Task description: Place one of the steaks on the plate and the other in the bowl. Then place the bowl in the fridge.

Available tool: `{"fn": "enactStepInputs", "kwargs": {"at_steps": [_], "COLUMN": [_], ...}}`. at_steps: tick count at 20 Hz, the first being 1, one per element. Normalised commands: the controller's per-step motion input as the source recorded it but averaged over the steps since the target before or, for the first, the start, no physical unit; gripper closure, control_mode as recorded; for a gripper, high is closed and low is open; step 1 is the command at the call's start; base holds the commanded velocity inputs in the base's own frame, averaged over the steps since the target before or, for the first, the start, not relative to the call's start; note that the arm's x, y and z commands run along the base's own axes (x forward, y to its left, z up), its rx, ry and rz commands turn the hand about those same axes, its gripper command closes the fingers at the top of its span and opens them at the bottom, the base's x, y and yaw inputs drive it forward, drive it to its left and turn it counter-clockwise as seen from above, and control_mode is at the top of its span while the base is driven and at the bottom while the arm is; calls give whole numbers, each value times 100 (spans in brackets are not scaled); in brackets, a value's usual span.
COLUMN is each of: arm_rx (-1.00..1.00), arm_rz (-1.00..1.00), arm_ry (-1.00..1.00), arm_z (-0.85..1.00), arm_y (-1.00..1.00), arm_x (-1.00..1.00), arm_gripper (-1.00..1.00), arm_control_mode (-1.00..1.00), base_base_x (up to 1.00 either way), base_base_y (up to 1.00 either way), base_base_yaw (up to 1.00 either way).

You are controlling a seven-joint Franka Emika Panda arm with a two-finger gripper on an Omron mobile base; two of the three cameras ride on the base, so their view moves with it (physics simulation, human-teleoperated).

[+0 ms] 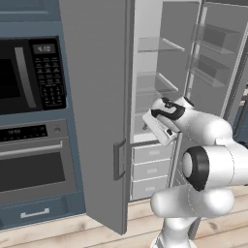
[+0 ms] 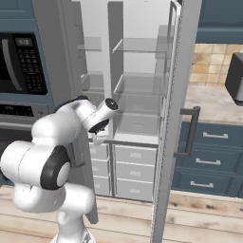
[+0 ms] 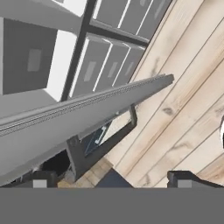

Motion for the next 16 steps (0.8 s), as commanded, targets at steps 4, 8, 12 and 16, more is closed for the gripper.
{"fn": "enactStepInputs", "kwargs": {"at_steps": [4, 8, 12, 16], "arm_rx": [0, 0, 1, 6], "arm_rz": [-4, -2, 0, 0], "arm_ry": [-3, 0, 6, 17], "arm_z": [-33, -43, -38, -52], "arm_y": [18, 9, 10, 47], "arm_x": [62, 78, 49, 22], "arm_gripper": [-100, -100, -100, -100], "arm_control_mode": [-100, -100, -100, -100], "base_base_x": [0, 0, 0, 0], "base_base_y": [0, 0, 0, 0], "base_base_yaw": [0, 0, 0, 0]}}
